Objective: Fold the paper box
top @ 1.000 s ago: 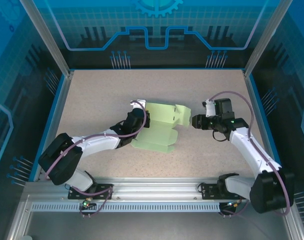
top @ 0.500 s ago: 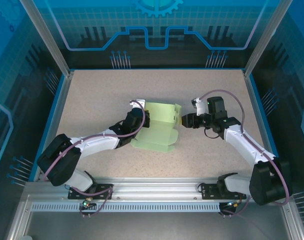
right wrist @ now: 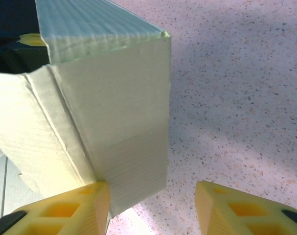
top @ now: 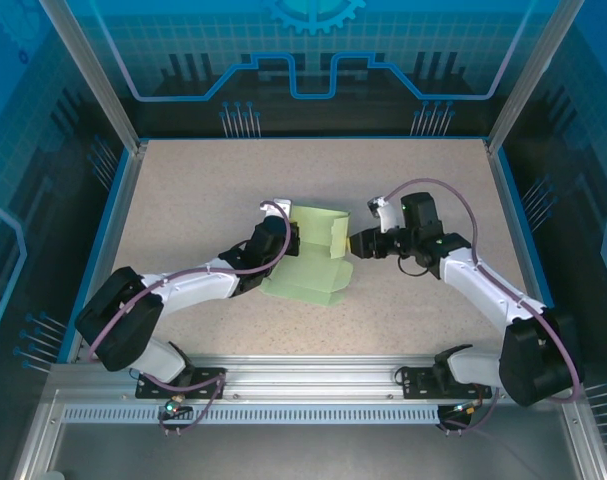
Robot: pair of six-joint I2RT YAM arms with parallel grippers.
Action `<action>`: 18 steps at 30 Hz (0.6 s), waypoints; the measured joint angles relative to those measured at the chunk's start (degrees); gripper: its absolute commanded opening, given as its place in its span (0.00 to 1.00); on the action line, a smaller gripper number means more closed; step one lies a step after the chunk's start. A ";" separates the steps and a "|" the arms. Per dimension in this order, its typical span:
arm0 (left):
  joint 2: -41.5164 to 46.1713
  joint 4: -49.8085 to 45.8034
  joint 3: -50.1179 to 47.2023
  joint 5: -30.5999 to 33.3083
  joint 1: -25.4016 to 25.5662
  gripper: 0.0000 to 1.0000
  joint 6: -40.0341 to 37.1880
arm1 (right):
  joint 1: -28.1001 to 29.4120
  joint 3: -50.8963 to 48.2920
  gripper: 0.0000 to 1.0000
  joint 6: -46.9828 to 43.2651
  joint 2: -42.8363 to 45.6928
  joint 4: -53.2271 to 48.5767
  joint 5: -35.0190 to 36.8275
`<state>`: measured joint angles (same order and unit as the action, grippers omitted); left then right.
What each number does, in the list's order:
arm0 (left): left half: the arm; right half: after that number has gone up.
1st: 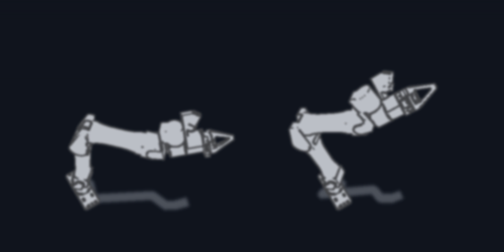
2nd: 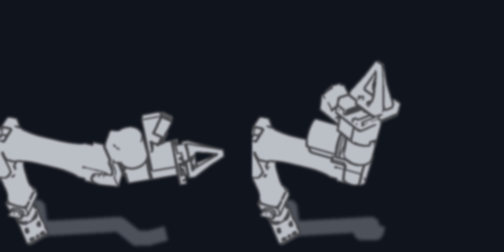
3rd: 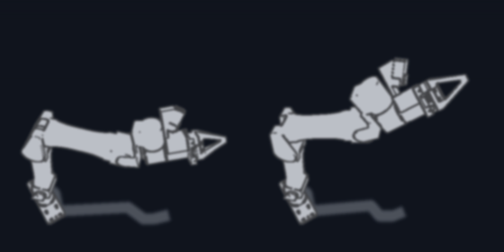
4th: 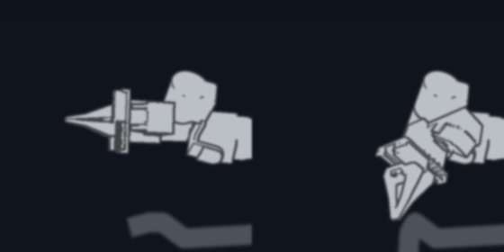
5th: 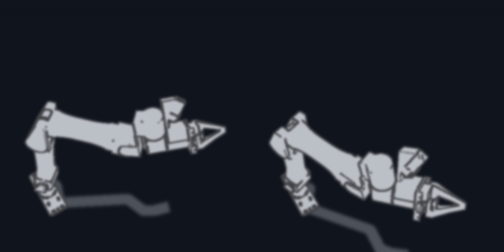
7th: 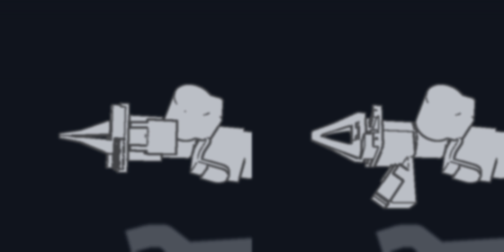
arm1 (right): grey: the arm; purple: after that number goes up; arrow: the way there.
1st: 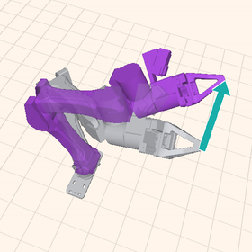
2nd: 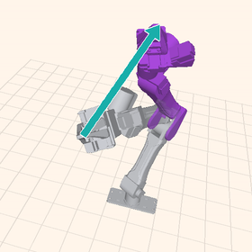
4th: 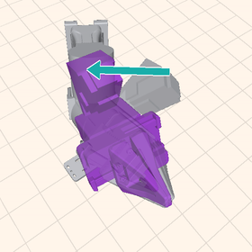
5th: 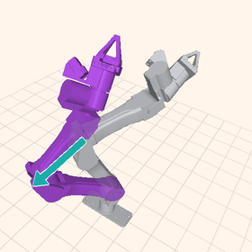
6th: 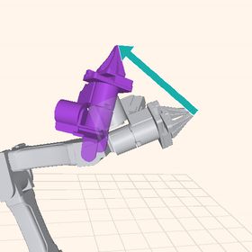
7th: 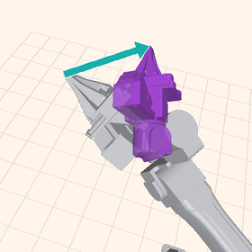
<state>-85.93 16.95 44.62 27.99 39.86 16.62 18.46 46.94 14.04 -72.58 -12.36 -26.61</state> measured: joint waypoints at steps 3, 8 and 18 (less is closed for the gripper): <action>0.00 -0.02 0.00 0.02 0.00 0.01 0.00 | 0.55 0.57 0.49 -0.22 -0.20 -0.02 0.02; 0.00 -0.02 0.00 0.02 0.00 0.01 0.00 | 0.63 1.20 0.47 -1.31 -0.20 -0.79 -0.02; 0.00 -0.02 0.00 0.02 0.00 0.01 -0.02 | 0.66 1.44 0.45 -3.06 -0.20 -1.55 -3.13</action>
<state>-85.93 16.93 44.62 28.01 39.86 16.60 19.11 48.38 10.98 -72.77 -13.91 -29.74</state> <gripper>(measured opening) 0.091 0.449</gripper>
